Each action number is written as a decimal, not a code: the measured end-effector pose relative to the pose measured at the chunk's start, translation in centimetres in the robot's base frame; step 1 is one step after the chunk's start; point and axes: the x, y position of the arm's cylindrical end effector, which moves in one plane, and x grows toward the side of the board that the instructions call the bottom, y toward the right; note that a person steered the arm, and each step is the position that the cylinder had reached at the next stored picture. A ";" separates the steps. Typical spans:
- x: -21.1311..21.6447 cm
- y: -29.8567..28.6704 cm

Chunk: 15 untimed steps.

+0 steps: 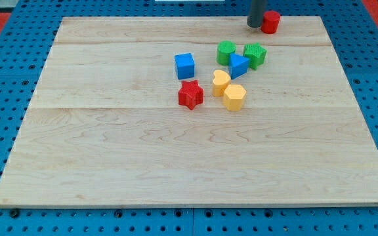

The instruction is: Move the red circle to the top right

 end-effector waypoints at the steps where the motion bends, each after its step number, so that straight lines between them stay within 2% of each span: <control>1: 0.2 0.0; 2: 0.7 -1.0; 3: 4.4 -1.2; 4: 6.2 5.1; 5: 5.4 10.1; 6: -0.3 10.0; 7: -1.5 4.2; 8: -0.8 -2.5; 10: -0.4 1.4; 12: -1.0 -4.6; 13: -0.3 -5.9; 14: -1.2 -2.4; 15: -2.1 -5.6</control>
